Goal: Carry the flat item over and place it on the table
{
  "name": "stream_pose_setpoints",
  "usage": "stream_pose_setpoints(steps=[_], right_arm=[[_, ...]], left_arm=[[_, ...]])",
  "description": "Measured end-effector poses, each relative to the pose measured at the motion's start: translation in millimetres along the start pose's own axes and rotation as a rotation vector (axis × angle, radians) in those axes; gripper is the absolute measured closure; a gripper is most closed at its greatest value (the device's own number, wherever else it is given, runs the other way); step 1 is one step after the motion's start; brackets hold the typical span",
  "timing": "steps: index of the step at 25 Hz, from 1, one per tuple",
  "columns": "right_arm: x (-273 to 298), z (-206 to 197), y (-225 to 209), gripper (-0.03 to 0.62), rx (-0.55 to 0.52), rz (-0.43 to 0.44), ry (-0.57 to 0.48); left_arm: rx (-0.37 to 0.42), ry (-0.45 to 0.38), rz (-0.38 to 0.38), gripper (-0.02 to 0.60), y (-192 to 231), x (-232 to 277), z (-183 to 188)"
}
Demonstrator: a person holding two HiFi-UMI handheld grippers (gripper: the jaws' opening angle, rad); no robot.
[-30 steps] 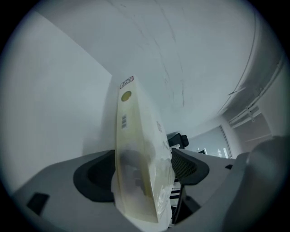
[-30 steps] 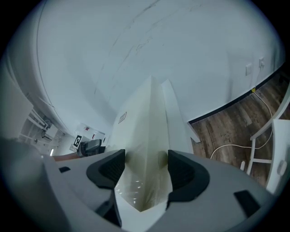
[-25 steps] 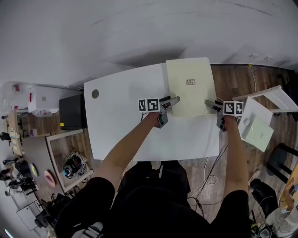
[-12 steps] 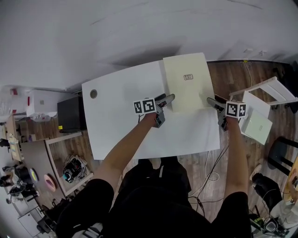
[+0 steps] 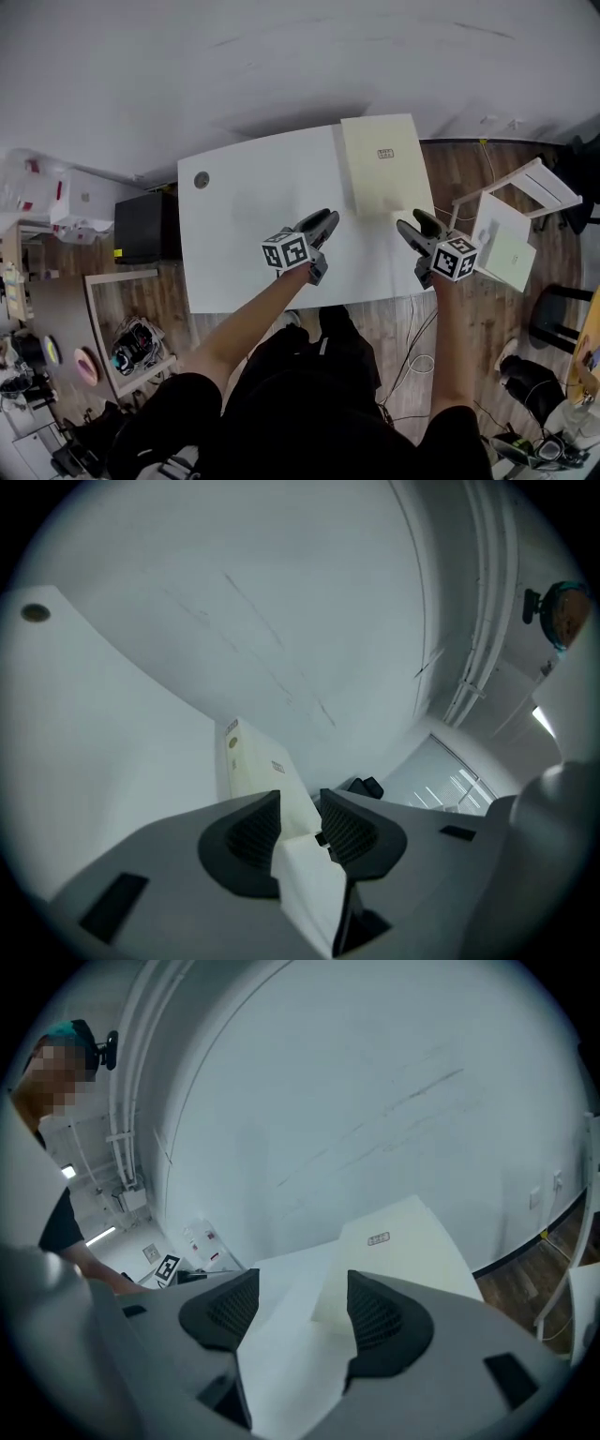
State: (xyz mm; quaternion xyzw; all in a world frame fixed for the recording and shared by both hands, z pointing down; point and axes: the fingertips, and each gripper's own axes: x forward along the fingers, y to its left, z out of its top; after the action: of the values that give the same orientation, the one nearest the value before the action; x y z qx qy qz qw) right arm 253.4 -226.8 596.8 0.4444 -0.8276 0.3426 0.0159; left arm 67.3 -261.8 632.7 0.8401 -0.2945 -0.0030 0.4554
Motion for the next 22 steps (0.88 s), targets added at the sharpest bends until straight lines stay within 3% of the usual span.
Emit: stream_pose_setpoints(steps=[3,6,9,12,14,18,22], right_arm=[[-14.1,-1.9,44.4,0.283,0.028,-0.017,-0.073],[-35.3,1.1,89.5,0.283,0.037,-0.050,-0.147],[-52.9,-8.9,142.3,0.284,0.020,-0.071,-0.193],[-64.2,-21.4,194.3,0.285,-0.022,-0.104,-0.225],[-73.8,-32.5,221.5,0.333,-0.055,-0.160,-0.246],[-96.0,-59.6,275.5,0.521,-0.067,-0.249,-0.313],[-112.4,-86.1,324.1,0.552,-0.094,-0.325,-0.320]], left_arm=[[0.105,-0.032,0.008,0.541,-23.0,-45.1,1.3],[0.207,-0.035,-0.034,0.563,-53.5,-89.2,-1.0],[0.242,-0.032,-0.115,0.565,-87.9,-137.5,-6.0],[0.319,-0.044,-0.145,0.565,-118.8,-178.5,-4.9],[0.376,-0.047,-0.143,0.565,-135.4,-200.0,-11.4],[0.491,-0.051,-0.124,0.565,-157.7,-241.7,-35.9],[0.562,-0.079,-0.126,0.565,-176.6,-269.6,-57.5]])
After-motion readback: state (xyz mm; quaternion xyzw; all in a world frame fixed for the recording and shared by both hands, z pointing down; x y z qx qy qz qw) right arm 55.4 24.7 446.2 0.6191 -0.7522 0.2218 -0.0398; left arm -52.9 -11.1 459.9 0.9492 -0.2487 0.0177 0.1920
